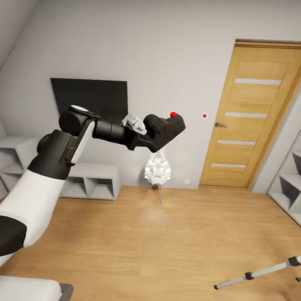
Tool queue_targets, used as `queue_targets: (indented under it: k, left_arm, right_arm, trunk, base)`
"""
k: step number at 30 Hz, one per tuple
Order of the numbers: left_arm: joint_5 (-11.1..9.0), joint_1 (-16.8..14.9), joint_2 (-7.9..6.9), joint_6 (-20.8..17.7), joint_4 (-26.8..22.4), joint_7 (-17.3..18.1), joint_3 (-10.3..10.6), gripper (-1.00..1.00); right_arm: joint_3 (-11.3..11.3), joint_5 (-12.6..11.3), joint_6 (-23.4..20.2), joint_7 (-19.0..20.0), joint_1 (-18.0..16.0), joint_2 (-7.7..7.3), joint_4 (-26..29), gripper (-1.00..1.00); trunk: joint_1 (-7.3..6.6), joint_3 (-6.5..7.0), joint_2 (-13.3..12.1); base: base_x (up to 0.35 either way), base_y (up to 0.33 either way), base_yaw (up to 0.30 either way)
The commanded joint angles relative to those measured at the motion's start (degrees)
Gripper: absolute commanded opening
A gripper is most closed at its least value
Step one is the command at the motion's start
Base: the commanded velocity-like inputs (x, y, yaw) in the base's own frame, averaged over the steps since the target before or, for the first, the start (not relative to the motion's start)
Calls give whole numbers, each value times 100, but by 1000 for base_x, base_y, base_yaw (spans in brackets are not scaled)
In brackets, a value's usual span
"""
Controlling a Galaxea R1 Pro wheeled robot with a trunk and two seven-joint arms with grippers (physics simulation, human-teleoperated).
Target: Attach the digital camera to the camera tripod in the bedroom.
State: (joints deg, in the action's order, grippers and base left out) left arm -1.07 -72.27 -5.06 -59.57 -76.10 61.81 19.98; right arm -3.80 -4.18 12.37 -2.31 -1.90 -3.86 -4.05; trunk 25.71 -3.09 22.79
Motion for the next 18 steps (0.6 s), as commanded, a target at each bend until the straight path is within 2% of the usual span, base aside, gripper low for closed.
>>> queue_targets:
  k: [1,6,12,18]
  left_arm:
    - [-16,-8,-4,-43,-3,7,6,-100]
    - [-18,-7,-19,-43,-2,6,6,-100]
    - [-18,-6,-28,-43,-1,6,6,-100]
    - [-22,-6,-28,-43,-2,12,6,-100]
  right_arm:
    - [-37,-31,51,11,-12,-1,-25,100]
    - [-41,-31,47,15,-12,-1,-25,100]
    - [-40,-31,47,19,-12,-1,-25,100]
    - [-37,-31,47,20,-12,-1,-25,100]
  trunk:
    - [7,-13,13]
    - [7,-13,13]
    - [7,-13,13]
    - [7,-13,13]
  base:
    - [344,-55,0]
    - [344,-36,-11]
    - [344,-5,-198]
    - [344,0,-43]
